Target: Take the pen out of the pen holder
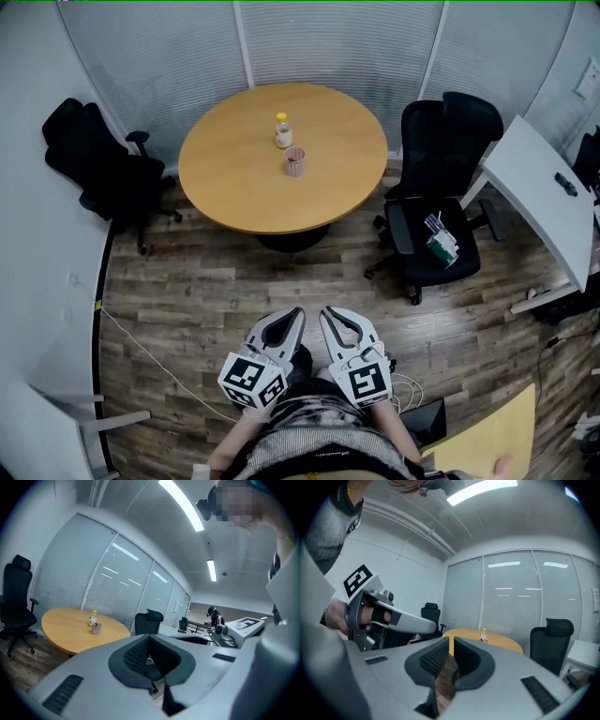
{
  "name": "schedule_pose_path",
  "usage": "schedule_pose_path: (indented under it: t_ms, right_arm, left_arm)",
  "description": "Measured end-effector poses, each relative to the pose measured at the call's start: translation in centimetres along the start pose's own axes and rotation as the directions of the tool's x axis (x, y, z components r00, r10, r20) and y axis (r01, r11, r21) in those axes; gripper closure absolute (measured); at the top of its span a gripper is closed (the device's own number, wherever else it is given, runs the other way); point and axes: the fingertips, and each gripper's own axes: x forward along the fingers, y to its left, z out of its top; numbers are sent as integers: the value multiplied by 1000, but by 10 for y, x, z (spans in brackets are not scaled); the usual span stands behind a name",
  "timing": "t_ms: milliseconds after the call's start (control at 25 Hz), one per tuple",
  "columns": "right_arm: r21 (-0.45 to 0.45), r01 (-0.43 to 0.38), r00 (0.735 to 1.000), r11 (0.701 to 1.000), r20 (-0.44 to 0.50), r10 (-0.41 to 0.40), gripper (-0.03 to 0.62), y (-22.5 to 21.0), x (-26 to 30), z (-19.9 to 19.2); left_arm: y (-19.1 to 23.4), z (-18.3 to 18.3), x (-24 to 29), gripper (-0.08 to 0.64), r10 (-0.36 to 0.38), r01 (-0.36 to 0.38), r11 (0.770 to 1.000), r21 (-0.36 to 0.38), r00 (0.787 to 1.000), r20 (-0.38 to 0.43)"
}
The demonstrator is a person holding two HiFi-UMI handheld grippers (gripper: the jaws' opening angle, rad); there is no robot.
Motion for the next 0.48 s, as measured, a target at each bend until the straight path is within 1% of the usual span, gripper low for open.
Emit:
schedule_pose_path:
  t_ms: [200,240,360,400,480]
  right_arm:
    - [-16,4,1000,1000,4,-4,549,-17,39,11]
    - [-10,7,1000,1000,8,-7,549,-20,46,14]
    - [43,23,1000,999,18,-24,549,-24,67,20]
    - [42,26,1000,999,15,-26,549,-25,74,21]
    - [3,25,1000,1000,3,-25,549,-25,87,21]
  left_arm:
    - [31,18,25,555,-21,21,1000,7,1000,-1]
    - [37,21,29,555,-23,23,1000,6,1000,-2]
    - [54,26,39,555,-34,34,999,1,999,-7]
    - [60,27,41,555,-40,40,999,1,999,-11]
    - [72,30,44,555,-49,49,999,3,999,-15]
